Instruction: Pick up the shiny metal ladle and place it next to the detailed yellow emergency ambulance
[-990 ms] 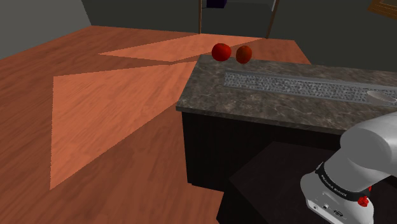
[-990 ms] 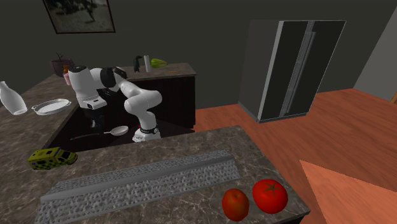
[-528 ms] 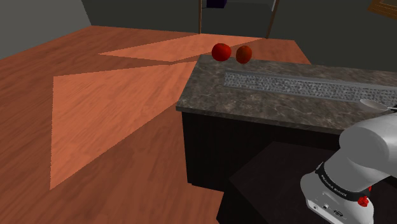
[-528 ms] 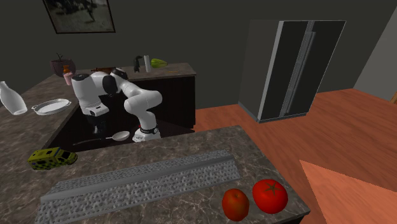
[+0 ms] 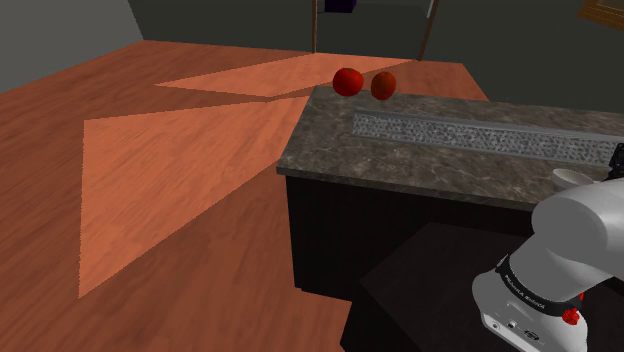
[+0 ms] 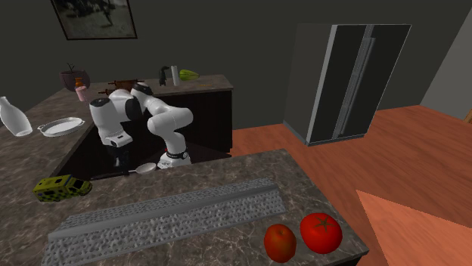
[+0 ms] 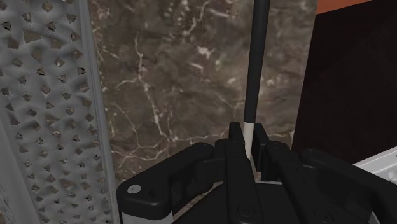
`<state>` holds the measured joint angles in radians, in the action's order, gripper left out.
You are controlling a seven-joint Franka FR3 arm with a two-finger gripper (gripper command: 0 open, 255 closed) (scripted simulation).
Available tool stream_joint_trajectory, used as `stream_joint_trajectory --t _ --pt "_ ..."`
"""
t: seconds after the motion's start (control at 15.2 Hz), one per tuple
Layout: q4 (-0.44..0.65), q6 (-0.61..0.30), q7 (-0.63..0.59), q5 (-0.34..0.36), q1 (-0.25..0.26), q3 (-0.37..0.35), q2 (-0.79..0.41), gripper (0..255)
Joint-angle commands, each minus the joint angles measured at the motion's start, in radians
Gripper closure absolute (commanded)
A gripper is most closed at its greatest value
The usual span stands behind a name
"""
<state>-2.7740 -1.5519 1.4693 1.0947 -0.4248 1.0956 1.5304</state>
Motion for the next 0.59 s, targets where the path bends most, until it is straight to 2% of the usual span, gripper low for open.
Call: stream_joint_trajectory --t 0.0,0.13,0.53 --pt "-0.017 -0.013 0.003 0.029 -0.012 0.031 0.004 255" --pt "-0.032 -0.03 0.004 0.062 -0.022 0.066 0.005 255" --pt "-0.032 -0.03 0.004 0.061 -0.022 0.066 0.005 255"
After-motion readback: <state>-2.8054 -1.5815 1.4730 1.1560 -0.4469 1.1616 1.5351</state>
